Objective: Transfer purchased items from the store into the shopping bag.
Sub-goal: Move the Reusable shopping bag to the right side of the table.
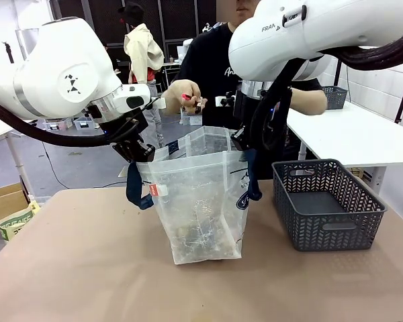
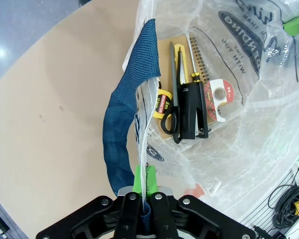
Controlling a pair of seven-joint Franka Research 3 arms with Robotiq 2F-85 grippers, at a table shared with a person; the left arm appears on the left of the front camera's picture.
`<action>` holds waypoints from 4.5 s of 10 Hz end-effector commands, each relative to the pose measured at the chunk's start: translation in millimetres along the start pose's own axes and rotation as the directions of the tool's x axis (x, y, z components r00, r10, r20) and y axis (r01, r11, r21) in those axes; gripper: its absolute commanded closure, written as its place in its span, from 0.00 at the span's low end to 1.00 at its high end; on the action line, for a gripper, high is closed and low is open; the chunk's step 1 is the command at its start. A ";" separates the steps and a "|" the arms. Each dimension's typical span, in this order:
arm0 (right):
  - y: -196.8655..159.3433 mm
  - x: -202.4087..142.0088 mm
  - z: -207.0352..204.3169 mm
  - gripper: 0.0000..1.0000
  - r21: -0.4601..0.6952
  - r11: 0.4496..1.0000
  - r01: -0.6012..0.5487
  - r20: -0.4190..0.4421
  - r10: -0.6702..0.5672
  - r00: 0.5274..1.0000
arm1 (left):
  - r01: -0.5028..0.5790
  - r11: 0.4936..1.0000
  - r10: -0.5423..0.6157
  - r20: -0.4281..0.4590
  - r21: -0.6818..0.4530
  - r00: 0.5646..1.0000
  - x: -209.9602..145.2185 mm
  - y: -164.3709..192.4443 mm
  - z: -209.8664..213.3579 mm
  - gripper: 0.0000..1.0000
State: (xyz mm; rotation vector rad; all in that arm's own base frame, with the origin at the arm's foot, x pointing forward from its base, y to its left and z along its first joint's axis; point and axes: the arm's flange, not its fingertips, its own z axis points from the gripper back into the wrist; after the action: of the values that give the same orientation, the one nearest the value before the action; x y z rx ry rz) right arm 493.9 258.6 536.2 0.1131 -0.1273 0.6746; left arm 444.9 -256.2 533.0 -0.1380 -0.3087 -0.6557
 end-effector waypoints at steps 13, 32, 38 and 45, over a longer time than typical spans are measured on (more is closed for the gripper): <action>-0.3 0.0 1.5 1.00 -0.003 1.000 0.001 0.005 -0.001 1.000 | -0.010 1.000 0.010 0.002 0.001 1.000 -0.3 0.4 1.4 1.00; -0.3 0.0 1.5 1.00 -0.003 1.000 0.001 0.005 -0.001 1.000 | -0.010 1.000 0.010 0.002 0.001 1.000 -0.3 0.4 1.4 1.00; -0.3 0.0 1.5 1.00 -0.003 1.000 0.001 0.005 -0.001 1.000 | -0.010 1.000 0.010 0.002 0.001 1.000 -0.3 0.4 1.4 1.00; -0.3 0.0 1.5 1.00 -0.003 1.000 0.001 0.005 -0.001 1.000 | -0.010 1.000 0.010 0.002 0.001 1.000 -0.3 0.4 1.4 1.00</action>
State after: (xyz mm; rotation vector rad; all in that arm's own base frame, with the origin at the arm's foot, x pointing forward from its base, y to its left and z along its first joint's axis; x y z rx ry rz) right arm 493.9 258.6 536.1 0.1131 -0.1273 0.6746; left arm 444.9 -256.2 533.0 -0.1381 -0.3087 -0.6557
